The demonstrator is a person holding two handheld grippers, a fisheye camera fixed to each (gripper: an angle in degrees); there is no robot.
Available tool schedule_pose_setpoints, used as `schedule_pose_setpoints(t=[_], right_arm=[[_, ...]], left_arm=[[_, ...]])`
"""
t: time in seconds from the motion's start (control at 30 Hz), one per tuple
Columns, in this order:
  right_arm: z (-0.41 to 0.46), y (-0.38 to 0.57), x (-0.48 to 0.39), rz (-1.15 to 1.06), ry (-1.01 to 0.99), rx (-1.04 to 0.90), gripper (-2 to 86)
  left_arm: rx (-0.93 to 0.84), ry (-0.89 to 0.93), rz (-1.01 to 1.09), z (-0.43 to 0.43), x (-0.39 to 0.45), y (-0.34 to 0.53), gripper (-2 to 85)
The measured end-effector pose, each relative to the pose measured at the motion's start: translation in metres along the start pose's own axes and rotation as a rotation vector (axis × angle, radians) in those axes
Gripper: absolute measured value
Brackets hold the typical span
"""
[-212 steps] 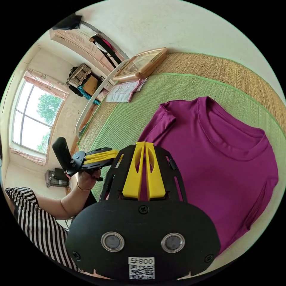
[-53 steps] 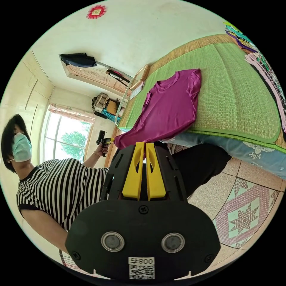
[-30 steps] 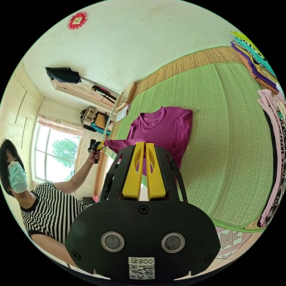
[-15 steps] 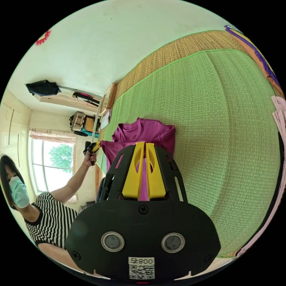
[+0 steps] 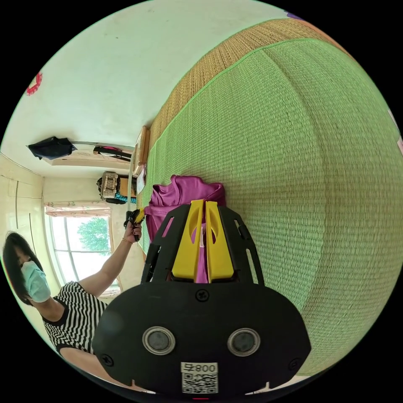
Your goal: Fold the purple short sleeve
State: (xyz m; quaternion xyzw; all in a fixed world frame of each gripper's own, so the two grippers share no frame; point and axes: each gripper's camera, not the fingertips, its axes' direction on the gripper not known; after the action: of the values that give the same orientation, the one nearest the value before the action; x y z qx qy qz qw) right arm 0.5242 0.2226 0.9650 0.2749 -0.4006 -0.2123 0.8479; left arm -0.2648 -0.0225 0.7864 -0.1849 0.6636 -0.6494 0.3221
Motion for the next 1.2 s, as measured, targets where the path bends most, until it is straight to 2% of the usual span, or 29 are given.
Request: schedule_pose_setpoints(t=[0.17, 0.43, 0.7, 0.87, 0.97, 1.03, 1.13, 1.2], right_arm=[[0.010, 0.006, -0.001, -0.021, 0.014, 0.041, 0.5], [0.044, 0.031, -0.026, -0.104, 0.216, 0.049, 0.5], [0.077, 0.050, -0.042, -0.176, 0.439, 0.088, 2.2], [0.141, 0.062, -0.086, -0.422, 0.658, 0.005, 6.7], [0.208, 0.081, -0.115, -0.666, 0.893, -0.083, 9.0], [0.257, 0.103, -0.123, -0.866, 1.128, -0.105, 8.9], [0.296, 0.122, -0.117, -1.015, 1.250, -0.115, 7.5], [0.312, 0.123, -0.106, -1.040, 1.262, -0.161, 7.5]], left_arm=[[0.058, 0.027, 0.058, -0.003, 0.011, 0.009, 4.8], [-0.229, -0.275, 0.316, 0.101, 0.070, 0.029, 6.2], [-0.304, -0.496, 0.399, 0.171, 0.071, 0.022, 6.8], [-0.331, -0.561, 0.442, 0.196, 0.069, 0.029, 7.0], [-0.354, -0.603, 0.485, 0.211, 0.069, 0.034, 7.1], [-0.360, -0.649, 0.533, 0.222, 0.072, 0.041, 7.1], [-0.357, -0.724, 0.609, 0.235, 0.077, 0.052, 7.4], [-0.362, -0.764, 0.645, 0.243, 0.077, 0.057, 7.3]])
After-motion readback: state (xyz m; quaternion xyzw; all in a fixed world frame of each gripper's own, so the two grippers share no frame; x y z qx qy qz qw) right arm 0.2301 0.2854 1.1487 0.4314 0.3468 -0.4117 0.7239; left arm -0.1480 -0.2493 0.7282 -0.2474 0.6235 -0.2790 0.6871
